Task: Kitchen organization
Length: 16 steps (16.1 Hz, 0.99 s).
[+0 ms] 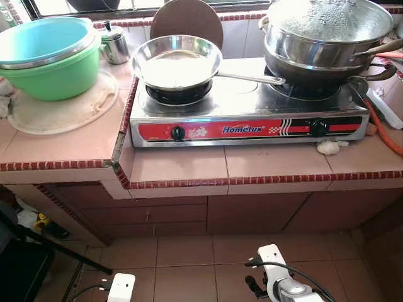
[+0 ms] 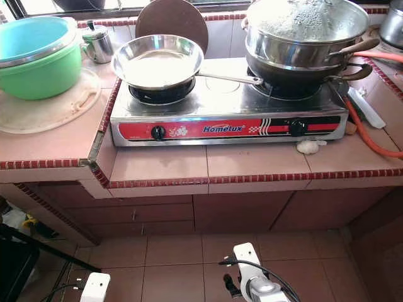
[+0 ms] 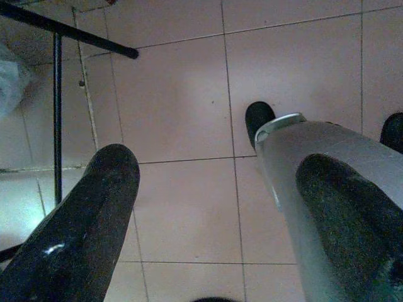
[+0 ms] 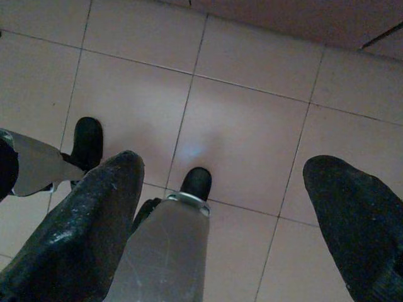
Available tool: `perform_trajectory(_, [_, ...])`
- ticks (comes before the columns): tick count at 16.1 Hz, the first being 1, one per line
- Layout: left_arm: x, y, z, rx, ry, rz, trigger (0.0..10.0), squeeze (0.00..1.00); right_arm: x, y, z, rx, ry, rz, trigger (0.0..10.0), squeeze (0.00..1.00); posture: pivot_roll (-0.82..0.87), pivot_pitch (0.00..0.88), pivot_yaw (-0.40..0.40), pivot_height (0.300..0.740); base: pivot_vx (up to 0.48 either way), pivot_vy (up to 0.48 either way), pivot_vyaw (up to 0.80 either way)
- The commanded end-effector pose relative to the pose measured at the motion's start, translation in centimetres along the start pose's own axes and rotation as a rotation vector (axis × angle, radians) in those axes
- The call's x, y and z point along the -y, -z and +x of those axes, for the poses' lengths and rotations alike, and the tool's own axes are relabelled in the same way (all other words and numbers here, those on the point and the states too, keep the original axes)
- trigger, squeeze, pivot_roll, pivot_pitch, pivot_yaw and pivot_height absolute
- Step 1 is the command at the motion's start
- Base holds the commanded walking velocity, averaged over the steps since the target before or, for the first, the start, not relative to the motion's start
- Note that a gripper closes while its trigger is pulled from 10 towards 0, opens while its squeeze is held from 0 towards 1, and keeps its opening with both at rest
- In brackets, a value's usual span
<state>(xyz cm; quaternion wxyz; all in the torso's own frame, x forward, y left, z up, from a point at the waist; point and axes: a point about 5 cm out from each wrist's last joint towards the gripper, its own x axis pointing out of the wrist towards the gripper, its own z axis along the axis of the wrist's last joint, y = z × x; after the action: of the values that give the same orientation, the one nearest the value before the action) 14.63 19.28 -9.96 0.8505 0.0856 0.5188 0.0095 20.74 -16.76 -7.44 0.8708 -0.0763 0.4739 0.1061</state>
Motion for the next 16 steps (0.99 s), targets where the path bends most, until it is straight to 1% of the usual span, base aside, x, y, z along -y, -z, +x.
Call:
perform_trajectory(1, [-0.6, 0.7, -0.1, -0.019, -0.026, 0.003, 10.0, 0.00, -0.2, 0.0, 0.0, -0.006, -0.006, 0.007, 10.0, 0.00, -0.10, 0.108, 0.054, 0.740, 0.000, 0.000, 0.00])
perform_trajectory(2, [-0.8, 0.2, 0.0, 0.000, -0.035, -0.031, 10.0, 0.00, 0.0, -0.1, 0.0, 0.003, 0.009, 0.022, 10.0, 0.00, -0.10, 0.109, 0.054, 0.740, 0.000, 0.000, 0.00])
perform_trajectory(4, [-0.8, -0.4, 0.0, 0.017, -0.035, -0.065, 10.0, 0.00, 0.5, -0.4, 0.0, 0.025, 0.039, 0.054, 10.0, 0.00, -0.10, 0.109, 0.054, 0.740, 0.000, 0.000, 0.00])
perform_trajectory(5, [-0.7, -1.5, 0.1, 0.047, -0.026, -0.090, 10.0, 0.00, 0.9, -1.0, -0.1, 0.047, 0.049, 0.102, 10.0, 0.00, -0.10, 0.109, 0.054, 0.740, 0.000, 0.000, 0.00])
perform_trajectory(6, [-0.7, -1.7, 0.2, 0.053, -0.023, -0.089, 10.0, 0.00, 1.0, -1.2, -0.1, 0.052, 0.048, 0.106, 10.0, 0.00, -0.12, 0.105, 0.056, 0.740, 0.000, 0.000, 0.00])
perform_trajectory(7, [-0.4, -2.8, 0.3, 0.077, -0.011, -0.093, 10.0, 0.00, 0.8, -2.1, 0.0, 0.075, 0.033, 0.126, 10.0, 0.00, -0.12, 0.102, 0.056, 0.740, 0.000, 0.000, 0.00])
perform_trajectory(9, [-0.3, -3.3, 0.3, 0.087, -0.004, -0.081, 10.0, 0.00, 0.6, -2.6, 0.1, 0.083, 0.028, 0.125, 10.0, 0.00, -0.12, 0.102, 0.056, 0.740, 0.000, 0.000, 0.00])
perform_trajectory(10, [-0.1, -4.0, 0.3, 0.102, 0.003, -0.079, 10.0, 0.00, 0.1, -3.1, 0.2, 0.093, 0.015, 0.124, 10.0, 0.00, -0.13, 0.099, 0.058, 0.740, 0.000, 0.000, 0.00])
perform_trajectory(12, [0.1, -4.5, 0.4, 0.111, 0.008, -0.073, 10.0, 0.00, -0.1, -3.2, 0.2, 0.096, 0.009, 0.125, 10.0, 0.00, -0.13, 0.097, 0.059, 0.740, 0.000, 0.000, 0.00])
perform_trajectory(13, [0.1, -4.6, 0.4, 0.114, 0.013, -0.055, 10.0, 0.00, -0.1, -3.1, 0.2, 0.094, 0.009, 0.125, 10.0, 0.00, -0.13, 0.094, 0.062, 0.740, 0.000, 0.000, 0.00])
perform_trajectory(16, [0.1, -4.8, 0.4, 0.113, 0.013, -0.045, 10.0, 0.00, 0.2, -2.6, 0.1, 0.084, 0.021, 0.127, 10.0, 0.00, -0.13, 0.093, 0.065, 0.740, 0.000, 0.000, 0.00])
